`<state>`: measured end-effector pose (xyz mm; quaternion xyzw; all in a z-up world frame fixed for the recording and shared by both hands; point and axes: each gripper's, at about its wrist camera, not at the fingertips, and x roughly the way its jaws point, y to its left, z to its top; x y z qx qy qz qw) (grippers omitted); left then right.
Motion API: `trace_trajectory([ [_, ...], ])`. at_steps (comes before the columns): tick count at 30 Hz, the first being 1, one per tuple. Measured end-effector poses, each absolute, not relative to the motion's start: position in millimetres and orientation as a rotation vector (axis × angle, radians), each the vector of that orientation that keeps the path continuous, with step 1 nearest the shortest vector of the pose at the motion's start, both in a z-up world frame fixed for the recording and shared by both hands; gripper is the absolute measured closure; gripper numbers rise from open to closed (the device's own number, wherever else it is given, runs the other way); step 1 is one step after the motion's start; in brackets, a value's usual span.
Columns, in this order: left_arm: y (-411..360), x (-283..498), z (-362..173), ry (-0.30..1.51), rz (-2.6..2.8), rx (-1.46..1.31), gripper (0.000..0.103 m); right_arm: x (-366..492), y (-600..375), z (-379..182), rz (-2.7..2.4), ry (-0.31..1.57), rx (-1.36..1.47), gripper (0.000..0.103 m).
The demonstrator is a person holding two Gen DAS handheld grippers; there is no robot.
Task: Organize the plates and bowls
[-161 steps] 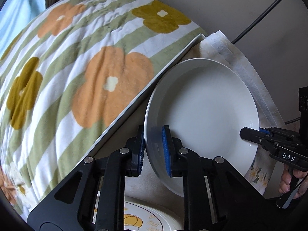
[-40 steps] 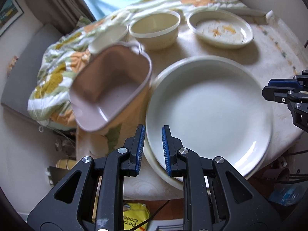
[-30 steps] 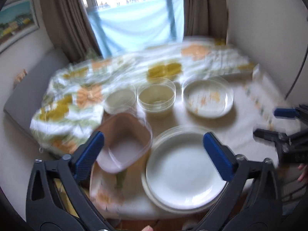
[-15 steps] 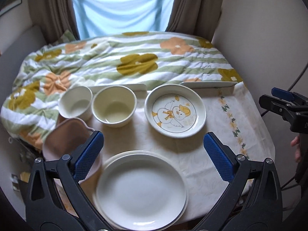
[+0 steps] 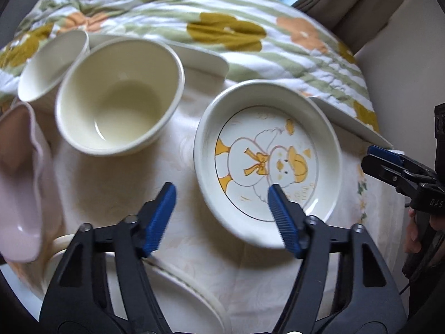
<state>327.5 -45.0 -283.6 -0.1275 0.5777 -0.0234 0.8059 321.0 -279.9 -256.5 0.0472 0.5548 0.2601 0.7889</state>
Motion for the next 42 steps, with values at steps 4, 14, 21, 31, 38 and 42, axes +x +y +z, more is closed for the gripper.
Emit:
trace_trajectory([
  [4, -46.6, 333.8, -301.7, 1.264, -0.015, -0.293, 0.049, 335.0, -269.2, -280.8, 0.627, 1.233, 0.082, 0.034],
  [14, -46.2, 341.6, -313.4, 1.262, 0.041, -0.296, 0.077, 348.4, -255.9, -304.2, 0.727, 1.273, 0.062, 0.072],
  [21, -45.8, 343.1, -309.9, 1.260, 0.034, -0.300, 0.085, 352.1, -256.3, -308.5, 0.725, 1.261, 0.062, 0.088],
  [31, -51.8, 338.3, -294.8, 1.234, 0.020, -0.253, 0.085, 347.2, -259.6, -301.3, 0.710, 1.229, 0.065, 0.088],
  [38, -51.1, 327.5, -259.6, 1.178, -0.035, -0.222, 0.085, 330.8, -263.1, -271.6, 0.664, 1.170, 0.069, 0.088],
  [42, -46.8, 313.8, -230.6, 1.132, -0.089, -0.199, 0.085, 313.1, -264.1, -241.9, 0.620, 1.113, 0.091, 0.088],
])
